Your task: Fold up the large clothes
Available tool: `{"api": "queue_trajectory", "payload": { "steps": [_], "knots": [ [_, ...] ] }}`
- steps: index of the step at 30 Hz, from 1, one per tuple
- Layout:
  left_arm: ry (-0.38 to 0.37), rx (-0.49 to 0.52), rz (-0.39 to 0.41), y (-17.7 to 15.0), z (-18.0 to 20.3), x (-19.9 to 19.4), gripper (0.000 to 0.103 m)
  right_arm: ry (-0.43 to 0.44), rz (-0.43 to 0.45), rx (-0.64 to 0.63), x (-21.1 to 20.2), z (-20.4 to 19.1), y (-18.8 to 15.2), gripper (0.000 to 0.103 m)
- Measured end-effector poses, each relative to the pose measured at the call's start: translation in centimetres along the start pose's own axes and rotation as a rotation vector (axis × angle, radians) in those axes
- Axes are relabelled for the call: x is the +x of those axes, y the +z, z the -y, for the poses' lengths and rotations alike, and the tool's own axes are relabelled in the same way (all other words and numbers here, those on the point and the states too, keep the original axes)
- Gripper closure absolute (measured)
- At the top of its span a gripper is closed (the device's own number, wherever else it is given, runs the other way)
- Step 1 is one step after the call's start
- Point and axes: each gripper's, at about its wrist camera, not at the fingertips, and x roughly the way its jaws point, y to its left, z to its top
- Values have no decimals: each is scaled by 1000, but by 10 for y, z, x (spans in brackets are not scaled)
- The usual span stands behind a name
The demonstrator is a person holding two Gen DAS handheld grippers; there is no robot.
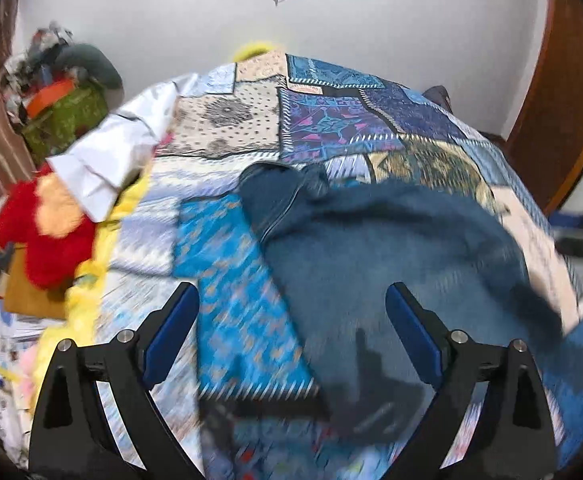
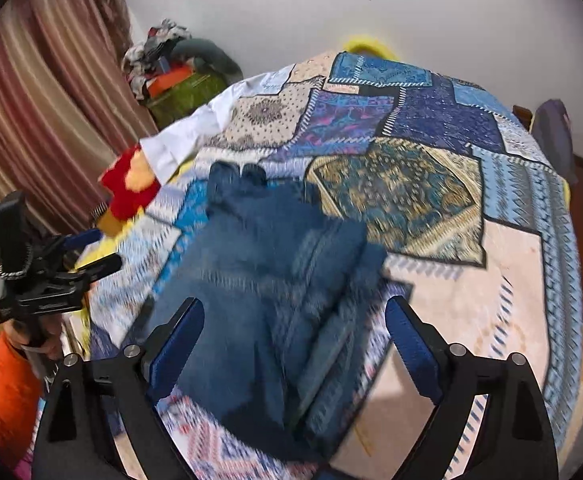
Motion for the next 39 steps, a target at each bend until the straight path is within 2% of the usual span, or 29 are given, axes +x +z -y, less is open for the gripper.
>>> {"api": "queue_trajectory", "payload": {
  "steps": [3,6,8,11,15,17,20,21,24,26,30,32,35,39],
  "knots": [
    [-48,-67,-68,25,0,49,8,25,-46,13,27,3,12,12],
    [20,-95,-112,37,-5,96,8,-1,-108,49,58,16,14,12],
    [58,-165,-141,40,-23,119,9,-7,-150,90,73,32,11,12],
    [136,-245,-132,38,-51,123,10,50,-184,147,78,55,5,12],
    [262,-189,-142,30,-75,112,10,99,-211,160,68,67,3,12],
    [268,-179,-129,23,-88,93,10,84,-190,133,57,64,6,12],
    [202,-192,-90,13,-96,59,10,-12,-119,70,32,52,10,12],
    [163,-196,-71,7,-96,44,9,-19,-98,58,26,49,10,11],
    [53,-175,-82,-4,-85,23,9,28,-64,81,12,43,7,6],
    [-16,-177,-103,-12,-76,21,9,69,-72,113,13,39,1,5],
    [-229,-246,-203,-39,-55,35,9,96,-148,124,39,30,-10,4],
    [-296,-262,-265,-46,-44,50,9,104,-199,144,58,30,-13,4],
    [-314,-269,-292,-46,-34,69,9,125,-284,168,86,33,-12,4],
    [-418,-357,-313,-36,-36,95,7,177,-357,222,118,40,-6,4]
  ]
}}
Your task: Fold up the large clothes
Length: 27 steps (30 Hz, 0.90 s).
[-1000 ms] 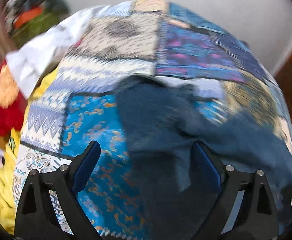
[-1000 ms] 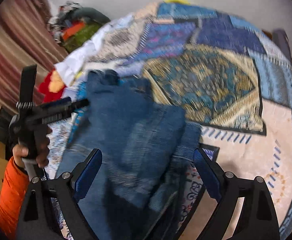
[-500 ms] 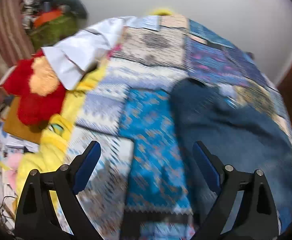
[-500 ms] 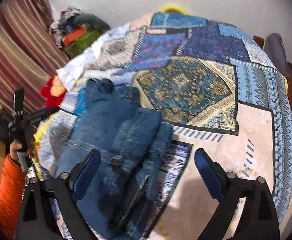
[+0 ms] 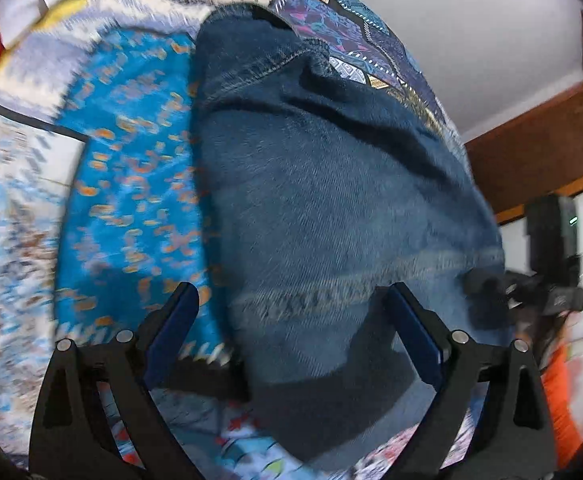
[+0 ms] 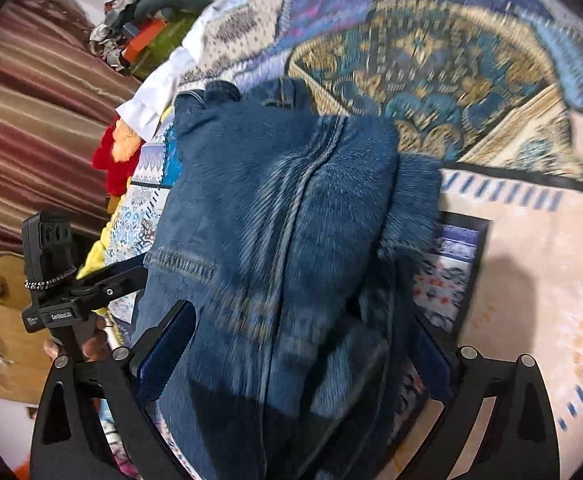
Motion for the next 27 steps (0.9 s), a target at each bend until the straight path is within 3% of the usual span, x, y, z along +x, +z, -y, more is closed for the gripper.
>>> {"api": "queue_trajectory", "payload": {
  "steps": [3,7,11,16,19,27],
  "knots": [
    [-10,-23,-14,11,-1,23,2,35,-60,19,23,1,10,4],
    [-91,-96,-46,23,-10,48,0,23,-74,-23,38,-10,17,2],
    [-139,-139,-56,27,-15,55,5,61,-60,-2,43,-7,21,7],
    [-74,-62,-7,19,3,33,24,101,-34,18,31,-9,13,37],
    [-54,-27,14,13,14,13,30,115,-38,27,21,-19,6,47],
    [-20,70,116,1,55,-52,34,107,34,-50,-22,-68,-14,52]
  ]
}}
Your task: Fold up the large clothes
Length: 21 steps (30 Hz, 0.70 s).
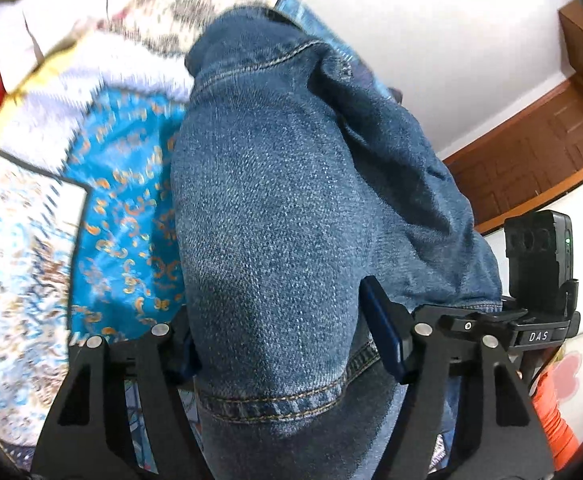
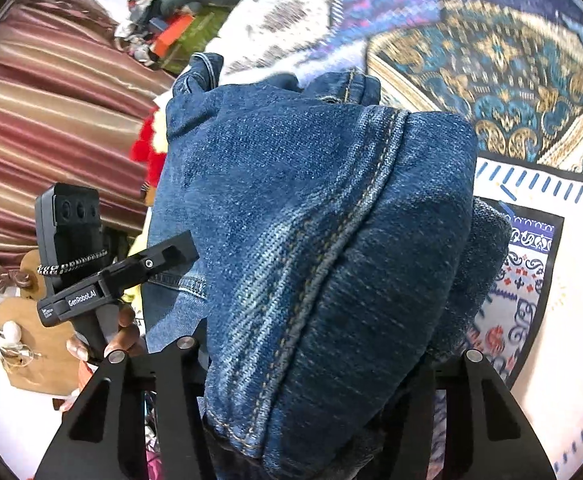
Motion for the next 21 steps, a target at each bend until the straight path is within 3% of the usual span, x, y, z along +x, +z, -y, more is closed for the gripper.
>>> {"api": "queue_trajectory", "payload": {
  "steps": [5,11,16,21],
  "knots": [
    [-2,47,85,-6,18,-59,34,18,76,-63,-36,-44,-11,52],
    [22,69,143,-27,6,-126,34,44,121,-107,-52,-90,-25,52],
    [74,56,135,-39,-14,-148,34,69,95,-112,-30,-111,-44,52],
    [127,-6,85,-67,-55,-135,34,84,11,-81,23,-119,-53,52]
  ]
}}
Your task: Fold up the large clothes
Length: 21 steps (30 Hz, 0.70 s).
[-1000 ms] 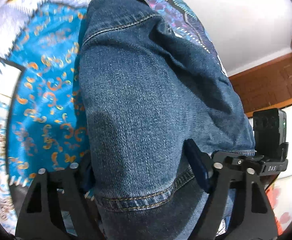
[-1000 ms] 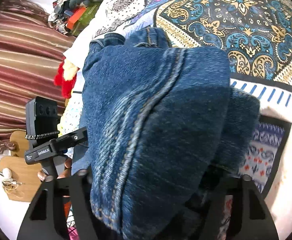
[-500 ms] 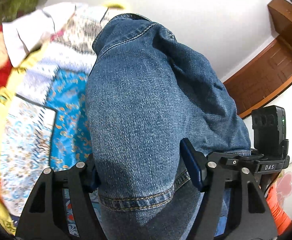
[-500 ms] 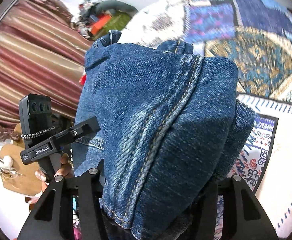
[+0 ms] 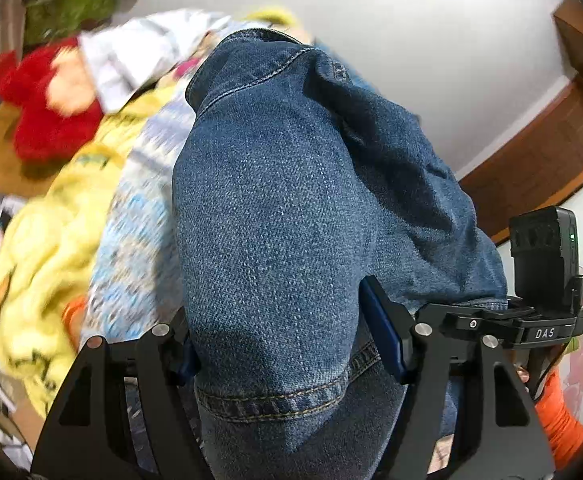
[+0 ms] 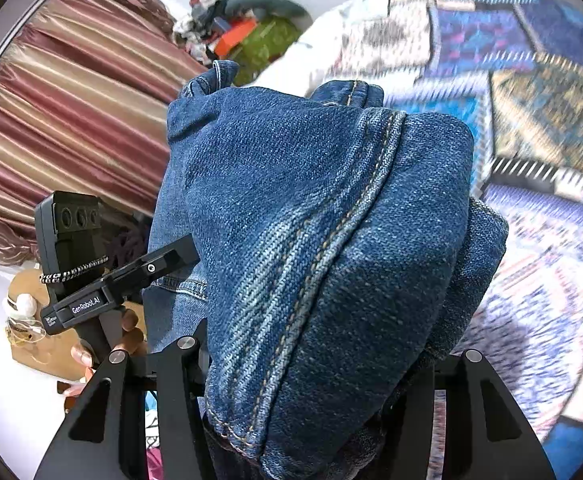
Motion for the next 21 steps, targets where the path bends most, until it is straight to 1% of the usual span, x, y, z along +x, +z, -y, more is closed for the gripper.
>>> {"api": "queue_trajectory", "payload": {
  "steps": [5,8,10,12,14,16,18,21],
  "knots": [
    [33,-87,-82,-32,-43,34,34,-9,-124,74,61,21,-12,52],
    [58,-129,-132,-49,-66,61,34,-53,-188,91,93,35,-16,52],
    [93,-123,-158,-61,-69,73,31,-89,-217,80,107,40,-18,51],
    [107,-97,-120,-69,-68,72,30,-103,-223,65,110,42,-15,49],
    [129,-68,-96,-73,-64,66,29,-105,-223,38,106,42,-14,45],
    [177,-15,-77,-80,-56,57,28,-138,-214,-7,94,38,-17,39],
    [235,53,-69,-88,-46,48,27,-157,-195,-46,81,41,-16,37],
    [336,169,-45,-89,-33,37,28,-177,-160,-88,56,42,-20,36]
  ]
}}
